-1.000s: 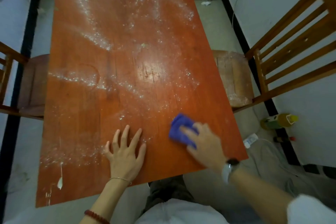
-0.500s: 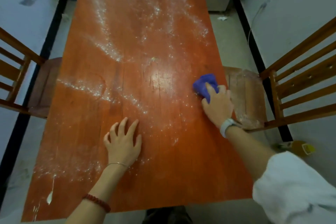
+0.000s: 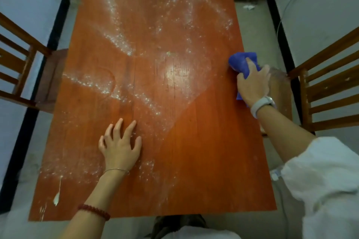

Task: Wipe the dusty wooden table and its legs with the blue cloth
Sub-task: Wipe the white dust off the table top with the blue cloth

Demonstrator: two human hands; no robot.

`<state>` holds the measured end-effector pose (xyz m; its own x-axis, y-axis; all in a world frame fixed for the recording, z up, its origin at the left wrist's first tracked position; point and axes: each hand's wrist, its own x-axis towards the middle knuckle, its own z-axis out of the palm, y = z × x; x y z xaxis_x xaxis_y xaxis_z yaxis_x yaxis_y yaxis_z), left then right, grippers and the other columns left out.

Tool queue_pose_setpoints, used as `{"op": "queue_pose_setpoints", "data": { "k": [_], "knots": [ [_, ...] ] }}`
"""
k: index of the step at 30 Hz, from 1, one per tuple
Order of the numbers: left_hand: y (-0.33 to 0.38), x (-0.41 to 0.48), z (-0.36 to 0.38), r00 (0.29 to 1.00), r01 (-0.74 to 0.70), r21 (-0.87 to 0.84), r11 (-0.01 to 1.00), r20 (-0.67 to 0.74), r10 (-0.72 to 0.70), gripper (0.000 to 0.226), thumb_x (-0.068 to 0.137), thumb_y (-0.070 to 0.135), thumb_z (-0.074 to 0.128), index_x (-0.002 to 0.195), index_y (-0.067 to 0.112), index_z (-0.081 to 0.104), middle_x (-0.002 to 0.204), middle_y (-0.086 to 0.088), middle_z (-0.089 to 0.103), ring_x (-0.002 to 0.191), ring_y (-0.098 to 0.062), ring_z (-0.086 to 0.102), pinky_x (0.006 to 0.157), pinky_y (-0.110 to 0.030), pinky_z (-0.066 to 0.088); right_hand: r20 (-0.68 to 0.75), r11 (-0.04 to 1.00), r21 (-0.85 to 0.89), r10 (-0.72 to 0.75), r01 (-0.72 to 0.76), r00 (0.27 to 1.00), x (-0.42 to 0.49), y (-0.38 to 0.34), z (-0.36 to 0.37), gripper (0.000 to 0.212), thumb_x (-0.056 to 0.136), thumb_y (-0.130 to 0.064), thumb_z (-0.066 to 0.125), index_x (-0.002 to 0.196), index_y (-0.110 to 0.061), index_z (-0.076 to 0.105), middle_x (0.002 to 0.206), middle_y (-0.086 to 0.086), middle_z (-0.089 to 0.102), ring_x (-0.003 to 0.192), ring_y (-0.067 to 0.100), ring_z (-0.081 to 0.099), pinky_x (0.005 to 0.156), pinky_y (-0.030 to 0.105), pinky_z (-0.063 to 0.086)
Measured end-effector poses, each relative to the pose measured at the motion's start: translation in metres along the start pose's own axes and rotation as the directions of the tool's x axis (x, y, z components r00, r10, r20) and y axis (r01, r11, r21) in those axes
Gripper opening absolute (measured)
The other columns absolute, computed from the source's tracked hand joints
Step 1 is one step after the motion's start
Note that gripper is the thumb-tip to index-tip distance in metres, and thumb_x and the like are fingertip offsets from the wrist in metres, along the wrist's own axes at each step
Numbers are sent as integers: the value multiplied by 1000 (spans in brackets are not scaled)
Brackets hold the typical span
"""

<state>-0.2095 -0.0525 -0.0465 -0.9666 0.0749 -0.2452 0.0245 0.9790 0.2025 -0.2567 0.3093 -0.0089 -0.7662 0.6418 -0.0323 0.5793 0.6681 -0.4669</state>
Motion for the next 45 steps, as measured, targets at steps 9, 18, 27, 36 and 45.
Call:
{"op": "queue_pose_setpoints", "data": {
  "k": [9,18,27,36,45],
  "knots": [
    [-6,-3,-1,1000,-28,20,999,11,28,54,84,50,30,135,37,38,149,-4,29,139,-28,18,109,-53,14,499,701,227,-679,676,538,-133,-57,57,53,81,-33,53,133,-32,44,118,8,46,102,26,47,71,38,49],
    [-9,-2,0,1000,-23,46,999,1,23,56,84,51,17,130,37,45,143,-4,41,133,-30,30,102,-56,25,-19,998,31,51,-51,999,32,-49,38,53,87,-21,49,139,-21,37,131,19,34,116,37,38,91,40,38],
    [-55,14,-36,962,129,-251,959,-205,-183,46,90,24,38,133,13,44,138,-13,46,126,-33,41,101,-53,31,509,673,355,-722,649,469,-129,-124,86,52,81,-31,50,132,-32,46,117,9,44,104,27,46,75,35,43],
    [-138,53,-45,940,338,-193,921,18,-341,60,94,35,38,146,15,13,154,-13,9,141,-32,10,113,-50,14,76,986,-148,-67,78,995,-42,-132,87,54,86,-21,54,138,-23,37,133,18,33,116,39,35,87,44,41],
    [-176,79,-63,993,114,-445,888,42,-106,52,95,19,41,142,7,23,145,-16,30,133,-29,32,110,-40,27,187,856,315,-480,410,857,-144,-198,128,54,75,-26,51,129,-23,51,114,14,45,103,33,49,81,38,45]
  ]
}}
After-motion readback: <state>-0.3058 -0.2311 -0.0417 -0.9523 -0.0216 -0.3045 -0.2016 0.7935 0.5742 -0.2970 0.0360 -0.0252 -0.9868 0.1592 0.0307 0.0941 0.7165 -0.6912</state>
